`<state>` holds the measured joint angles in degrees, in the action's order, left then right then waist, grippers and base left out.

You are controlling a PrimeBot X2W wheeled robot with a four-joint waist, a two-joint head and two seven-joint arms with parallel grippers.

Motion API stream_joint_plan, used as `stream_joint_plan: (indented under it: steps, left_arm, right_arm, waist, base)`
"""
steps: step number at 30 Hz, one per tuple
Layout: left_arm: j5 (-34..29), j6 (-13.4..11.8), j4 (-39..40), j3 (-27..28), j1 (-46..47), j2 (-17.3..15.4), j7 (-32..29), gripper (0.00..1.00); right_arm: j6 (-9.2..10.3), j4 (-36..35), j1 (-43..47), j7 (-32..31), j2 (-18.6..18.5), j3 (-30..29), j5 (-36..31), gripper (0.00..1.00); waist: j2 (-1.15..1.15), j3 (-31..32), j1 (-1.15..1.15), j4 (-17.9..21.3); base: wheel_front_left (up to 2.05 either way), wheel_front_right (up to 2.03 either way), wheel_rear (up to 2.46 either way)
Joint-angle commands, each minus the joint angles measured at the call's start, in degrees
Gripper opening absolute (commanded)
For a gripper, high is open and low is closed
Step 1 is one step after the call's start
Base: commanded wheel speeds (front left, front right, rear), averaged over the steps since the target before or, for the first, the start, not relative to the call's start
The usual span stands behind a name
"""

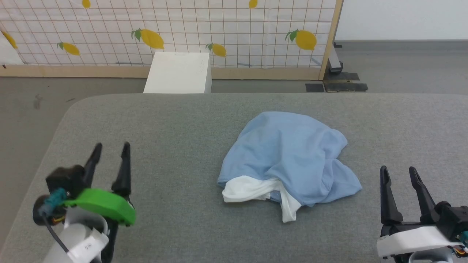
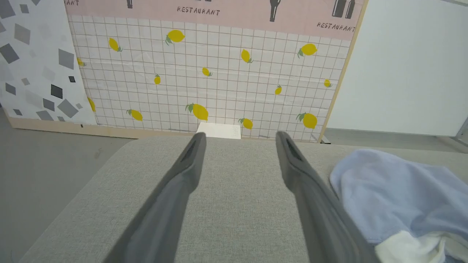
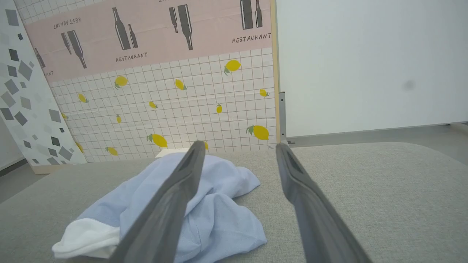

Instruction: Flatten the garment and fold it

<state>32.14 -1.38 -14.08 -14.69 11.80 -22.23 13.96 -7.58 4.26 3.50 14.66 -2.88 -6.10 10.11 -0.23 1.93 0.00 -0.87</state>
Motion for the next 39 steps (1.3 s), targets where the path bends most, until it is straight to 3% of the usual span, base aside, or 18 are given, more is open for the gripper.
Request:
stream_joint_plan:
  steps: [1, 25, 31, 39]
  left_arm:
    - [-0.9, -0.3, 0.5, 0.0, -1.4, 0.1, 0.5, 1.00]
    - [-1.1, -0.7, 1.6, 1.1, -6.1, 2.7, 1.0, 1.00]
    - [-1.0, -0.7, 2.3, 1.1, -5.8, 2.6, 0.7, 1.00]
    - [-0.1, -0.1, 2.7, 1.5, -4.0, 2.0, -0.1, 1.00]
  right_arm:
    - [0.09, 0.2, -0.5, 0.3, 0.0, 0.0, 0.0, 1.00]
    - [0.09, 1.7, -0.3, -0.8, 0.0, 0.4, -0.2, 1.00]
    - [0.09, 2.6, -8.3, -11.1, 0.0, 0.9, -2.4, 1.00]
    - [0.09, 7.6, -23.3, -39.3, 0.0, 2.8, -7.8, 1.00]
  waist:
    - [0.23, 0.0, 0.00, 0.0]
    - [0.23, -1.2, 0.00, 0.4]
    - [0.23, -3.6, 0.00, 0.1]
    - [0.23, -9.0, 0.00, -1.8]
  base:
    - [0.00, 0.00, 0.00]
    - [0.00, 0.00, 0.00]
    - [0.00, 0.00, 0.00]
    - [0.00, 0.00, 0.00]
